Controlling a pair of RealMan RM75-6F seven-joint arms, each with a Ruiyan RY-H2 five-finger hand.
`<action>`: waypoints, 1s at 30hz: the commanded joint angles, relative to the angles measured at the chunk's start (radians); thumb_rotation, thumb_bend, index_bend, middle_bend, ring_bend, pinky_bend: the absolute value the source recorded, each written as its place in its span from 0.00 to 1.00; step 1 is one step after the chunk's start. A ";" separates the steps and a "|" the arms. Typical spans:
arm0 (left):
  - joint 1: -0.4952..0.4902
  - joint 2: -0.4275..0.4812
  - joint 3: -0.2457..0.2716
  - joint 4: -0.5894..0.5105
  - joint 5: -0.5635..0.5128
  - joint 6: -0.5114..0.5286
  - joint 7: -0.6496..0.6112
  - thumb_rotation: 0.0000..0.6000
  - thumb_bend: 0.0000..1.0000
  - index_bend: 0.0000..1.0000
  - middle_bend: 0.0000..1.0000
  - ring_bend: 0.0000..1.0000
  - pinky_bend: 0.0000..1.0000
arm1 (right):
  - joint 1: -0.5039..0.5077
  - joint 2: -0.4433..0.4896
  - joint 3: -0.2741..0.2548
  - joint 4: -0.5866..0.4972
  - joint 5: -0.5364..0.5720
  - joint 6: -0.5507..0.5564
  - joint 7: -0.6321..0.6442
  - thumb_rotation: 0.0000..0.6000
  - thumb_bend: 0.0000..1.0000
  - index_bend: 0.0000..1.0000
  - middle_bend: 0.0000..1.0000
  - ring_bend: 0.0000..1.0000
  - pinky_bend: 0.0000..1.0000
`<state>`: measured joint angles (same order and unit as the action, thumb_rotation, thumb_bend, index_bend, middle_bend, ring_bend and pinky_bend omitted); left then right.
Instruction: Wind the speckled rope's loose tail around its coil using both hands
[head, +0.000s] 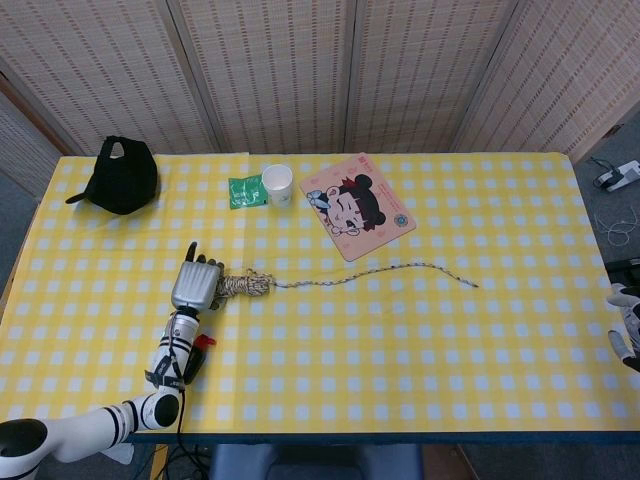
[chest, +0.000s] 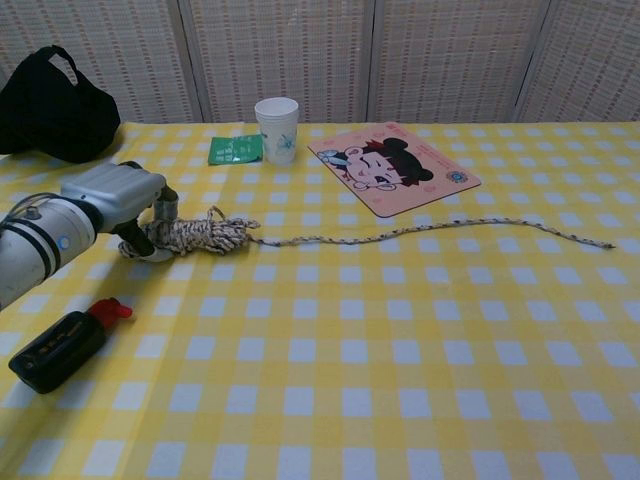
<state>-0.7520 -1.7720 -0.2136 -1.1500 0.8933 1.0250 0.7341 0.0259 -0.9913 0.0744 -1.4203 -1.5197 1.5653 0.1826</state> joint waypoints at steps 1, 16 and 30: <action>-0.003 -0.008 0.001 0.014 0.004 -0.005 -0.009 0.87 0.26 0.57 0.44 0.29 0.00 | -0.001 0.001 0.000 0.000 0.000 0.001 0.000 1.00 0.30 0.34 0.29 0.13 0.18; -0.006 -0.023 0.005 0.082 0.073 -0.013 -0.112 0.99 0.27 0.68 0.65 0.43 0.00 | -0.002 0.000 0.003 -0.001 0.006 -0.006 -0.002 1.00 0.30 0.34 0.29 0.13 0.18; 0.031 0.061 -0.006 -0.010 0.169 0.006 -0.301 0.95 0.29 0.74 0.72 0.49 0.00 | 0.009 0.019 -0.006 -0.039 -0.010 -0.028 -0.039 1.00 0.32 0.34 0.29 0.13 0.18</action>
<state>-0.7337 -1.7385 -0.2194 -1.1270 1.0384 1.0163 0.4591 0.0310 -0.9738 0.0716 -1.4543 -1.5261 1.5444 0.1505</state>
